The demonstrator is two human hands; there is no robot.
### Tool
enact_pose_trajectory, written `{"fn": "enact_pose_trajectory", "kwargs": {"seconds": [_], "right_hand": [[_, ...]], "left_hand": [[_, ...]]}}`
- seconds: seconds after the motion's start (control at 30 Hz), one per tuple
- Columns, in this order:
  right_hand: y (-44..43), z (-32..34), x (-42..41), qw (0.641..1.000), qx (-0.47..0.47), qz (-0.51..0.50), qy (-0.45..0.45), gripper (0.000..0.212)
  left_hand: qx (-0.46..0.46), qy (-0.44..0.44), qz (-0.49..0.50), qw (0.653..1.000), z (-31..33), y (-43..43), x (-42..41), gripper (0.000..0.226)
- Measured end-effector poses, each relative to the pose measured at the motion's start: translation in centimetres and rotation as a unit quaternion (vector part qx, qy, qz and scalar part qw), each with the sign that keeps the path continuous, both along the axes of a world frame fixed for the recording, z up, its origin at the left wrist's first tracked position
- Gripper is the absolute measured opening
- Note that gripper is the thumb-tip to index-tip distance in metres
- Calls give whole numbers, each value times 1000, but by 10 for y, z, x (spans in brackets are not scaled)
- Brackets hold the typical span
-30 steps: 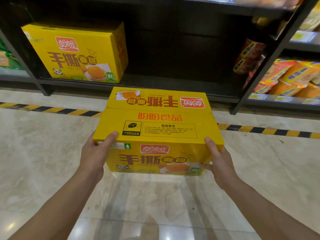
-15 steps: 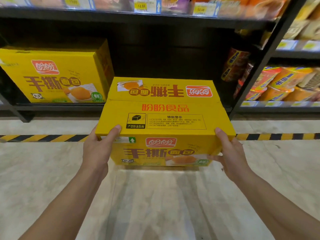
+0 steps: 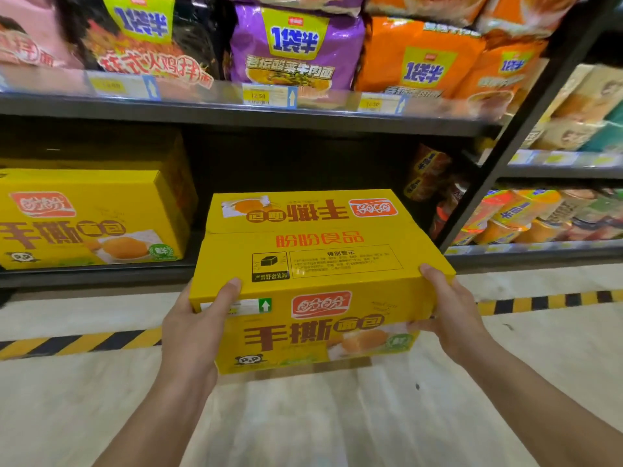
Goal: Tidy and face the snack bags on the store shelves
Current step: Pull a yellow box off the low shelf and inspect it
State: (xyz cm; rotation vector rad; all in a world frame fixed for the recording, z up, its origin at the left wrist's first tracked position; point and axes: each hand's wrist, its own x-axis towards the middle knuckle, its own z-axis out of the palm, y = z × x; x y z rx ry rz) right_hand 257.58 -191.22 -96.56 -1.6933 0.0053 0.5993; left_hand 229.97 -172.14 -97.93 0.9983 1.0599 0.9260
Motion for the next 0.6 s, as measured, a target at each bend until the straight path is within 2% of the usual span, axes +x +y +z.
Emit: {"fn": "enact_pose_trajectory", "kwargs": {"seconds": [0.17,0.33,0.6], "right_hand": [[5,20,21,1000,-2,-7,11,46],[15,32,46,999,51,-2,5,49],[44,30,94,997,71,7,-20,46]], "left_hand": [[0,-3,-5,1000,29,5,17,16],[38,4,-21,999,53,26,48,26],[57,36,-29,997,46,57,106,22]]}}
